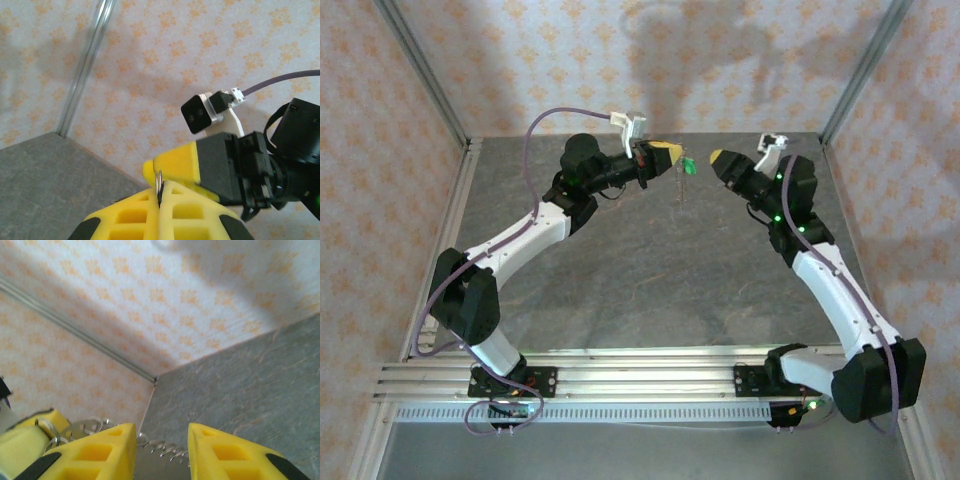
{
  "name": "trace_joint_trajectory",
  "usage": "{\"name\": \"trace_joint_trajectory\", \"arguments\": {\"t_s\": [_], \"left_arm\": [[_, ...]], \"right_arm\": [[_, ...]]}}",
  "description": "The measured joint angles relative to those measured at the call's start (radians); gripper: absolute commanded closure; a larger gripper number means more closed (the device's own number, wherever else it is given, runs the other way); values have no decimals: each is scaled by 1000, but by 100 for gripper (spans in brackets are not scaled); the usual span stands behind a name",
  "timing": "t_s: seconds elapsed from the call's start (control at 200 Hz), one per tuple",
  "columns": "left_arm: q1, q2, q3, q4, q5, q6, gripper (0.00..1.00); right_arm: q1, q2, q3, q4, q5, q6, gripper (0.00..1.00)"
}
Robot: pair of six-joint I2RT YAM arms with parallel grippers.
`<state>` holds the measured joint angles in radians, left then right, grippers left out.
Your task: Put the keys on the keyring
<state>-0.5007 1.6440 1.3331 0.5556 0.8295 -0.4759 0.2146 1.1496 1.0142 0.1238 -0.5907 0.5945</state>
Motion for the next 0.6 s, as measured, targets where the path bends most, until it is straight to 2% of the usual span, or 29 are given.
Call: {"name": "trace_joint_trajectory", "arguments": {"t_s": [0.165,0.425,0.601], "left_arm": [[6,11,0,39,34,-46,100],[18,64,17,120,112,-166,100],[24,80,35,138,137,-212,100]], "right_arm": [[-17,23,0,97,-41,45,63],[-17,163,1,441,-168,213,61],[-14,240,18,591,-219,312,62]]}}
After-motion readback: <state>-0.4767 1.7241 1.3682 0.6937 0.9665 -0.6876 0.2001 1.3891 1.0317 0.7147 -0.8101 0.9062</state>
